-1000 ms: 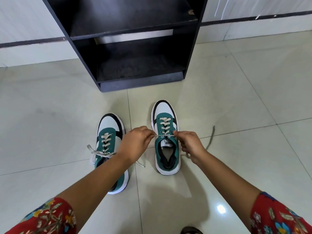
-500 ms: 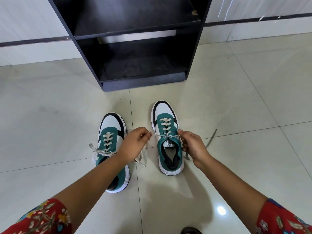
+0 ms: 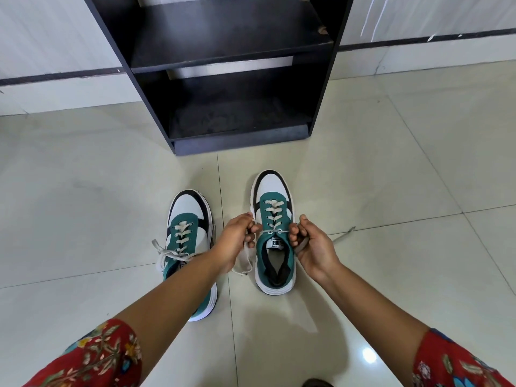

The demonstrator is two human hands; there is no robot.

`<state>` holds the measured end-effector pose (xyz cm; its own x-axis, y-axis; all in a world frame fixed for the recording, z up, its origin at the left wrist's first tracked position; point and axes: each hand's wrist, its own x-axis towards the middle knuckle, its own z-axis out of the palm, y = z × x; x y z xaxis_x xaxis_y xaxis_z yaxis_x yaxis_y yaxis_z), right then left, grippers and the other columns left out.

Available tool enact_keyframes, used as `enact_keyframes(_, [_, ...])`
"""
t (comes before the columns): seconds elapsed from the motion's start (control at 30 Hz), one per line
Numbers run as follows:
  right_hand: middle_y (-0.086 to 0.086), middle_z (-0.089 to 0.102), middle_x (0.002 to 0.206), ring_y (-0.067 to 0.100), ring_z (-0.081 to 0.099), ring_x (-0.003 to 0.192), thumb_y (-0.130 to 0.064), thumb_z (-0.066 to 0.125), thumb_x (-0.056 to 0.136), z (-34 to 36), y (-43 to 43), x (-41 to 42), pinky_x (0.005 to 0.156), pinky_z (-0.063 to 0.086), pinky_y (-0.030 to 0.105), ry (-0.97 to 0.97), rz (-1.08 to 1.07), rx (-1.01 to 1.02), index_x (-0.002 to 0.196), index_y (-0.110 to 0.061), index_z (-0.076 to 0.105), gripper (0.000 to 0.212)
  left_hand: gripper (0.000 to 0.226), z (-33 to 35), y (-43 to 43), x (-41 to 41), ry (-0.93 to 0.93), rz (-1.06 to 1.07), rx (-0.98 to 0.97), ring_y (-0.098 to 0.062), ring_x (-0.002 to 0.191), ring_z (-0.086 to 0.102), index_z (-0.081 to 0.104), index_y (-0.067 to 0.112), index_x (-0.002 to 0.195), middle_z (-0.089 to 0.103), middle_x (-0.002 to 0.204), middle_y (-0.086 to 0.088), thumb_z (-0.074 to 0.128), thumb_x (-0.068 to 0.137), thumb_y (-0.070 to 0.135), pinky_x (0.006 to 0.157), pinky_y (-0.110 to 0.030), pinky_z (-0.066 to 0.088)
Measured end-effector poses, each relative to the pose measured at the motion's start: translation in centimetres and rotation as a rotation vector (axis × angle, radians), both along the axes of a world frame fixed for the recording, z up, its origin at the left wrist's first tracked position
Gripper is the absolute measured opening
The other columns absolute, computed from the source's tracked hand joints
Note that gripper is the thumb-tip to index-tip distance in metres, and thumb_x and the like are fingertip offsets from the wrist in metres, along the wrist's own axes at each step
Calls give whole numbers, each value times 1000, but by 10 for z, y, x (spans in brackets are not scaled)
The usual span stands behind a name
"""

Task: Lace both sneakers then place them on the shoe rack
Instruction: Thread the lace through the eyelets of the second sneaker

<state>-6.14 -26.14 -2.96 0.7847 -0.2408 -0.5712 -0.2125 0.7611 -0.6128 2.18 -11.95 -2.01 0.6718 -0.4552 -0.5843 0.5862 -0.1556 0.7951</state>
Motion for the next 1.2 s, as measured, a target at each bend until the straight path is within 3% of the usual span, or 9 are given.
enact_keyframes(0.17, [-2, 50, 57, 10, 40, 51, -25, 41, 97, 4, 4, 2, 55, 35, 23, -6, 100, -178, 60, -17, 41, 38, 32, 1, 10, 6, -82, -66, 10, -9, 45, 32, 43, 18, 68, 51, 55, 8, 34, 98, 23, 50, -23, 33])
enact_keyframes(0.3, [1, 54, 68, 12, 47, 59, -25, 35, 99, 14, 4, 4, 59, 39, 24, -21, 157, -249, 82, -14, 52, 26, 29, 12, 9, 2, -235, -66, 25, -5, 45, 41, 53, 12, 78, 52, 59, 2, 33, 99, 18, 49, -19, 32])
enact_keyframes(0.47, [-3, 49, 68, 8, 41, 58, -8, 27, 95, 17, 9, 7, 55, 34, 20, -11, 263, -482, 96, -16, 56, 30, 28, 18, -5, -5, -418, -163, 65, 2, 42, 40, 59, 10, 100, 42, 58, 2, 32, 96, 5, 45, -11, 32])
enact_keyframes(0.67, [0, 53, 64, 8, 41, 52, -8, 37, 96, 19, 10, 13, 48, 32, 17, -17, 384, -620, 95, -18, 34, 11, 26, 16, -4, 1, -261, -231, -49, -3, 40, 30, 51, 17, 86, 39, 45, 9, 33, 93, -1, 41, -16, 23])
enact_keyframes(0.83, [-2, 43, 61, 3, 42, 48, -11, 37, 97, 19, 6, 16, 46, 33, 9, -20, 459, -665, 122, -16, 27, 27, 30, 14, -2, 5, -216, -281, -67, -4, 42, 33, 51, 18, 118, 43, 48, 8, 37, 96, 5, 43, -17, 24])
enact_keyframes(0.93, [-2, 57, 83, -6, 56, 67, -7, 39, 96, 18, 5, 18, 66, 43, 10, -77, 545, -714, 138, -21, 16, 50, 30, 17, -5, 5, -218, -310, -86, -1, 43, 37, 53, 9, 123, 43, 49, 9, 42, 94, 4, 42, -12, 28])
enact_keyframes(1.03, [11, 49, 131, 15, 56, 111, -9, 40, 96, 18, 3, 22, 95, 43, 19, -145, 609, -754, 143, -27, 6, 62, 28, 16, -7, 7, -209, -328, -70, -2, 42, 37, 53, 4, 120, 42, 48, 8, 50, 93, 9, 42, -12, 29])
enact_keyframes(1.1, [16, 46, 138, 23, 53, 119, -16, 42, 95, 18, 2, 21, 104, 41, 29, -183, 604, -776, 144, -31, 3, 64, 29, 16, -7, 10, -186, -353, -51, -2, 41, 38, 53, 6, 121, 44, 46, 9, 51, 92, 11, 42, -13, 27])
enact_keyframes(1.2, [17, 52, 129, 27, 57, 114, -23, 44, 93, 16, 2, 17, 103, 43, 35, -245, 632, -826, 138, -46, 9, 62, 25, 17, -5, 14, -155, -416, -12, -4, 44, 38, 56, 8, 115, 46, 47, 7, 54, 90, 12, 42, -15, 25])
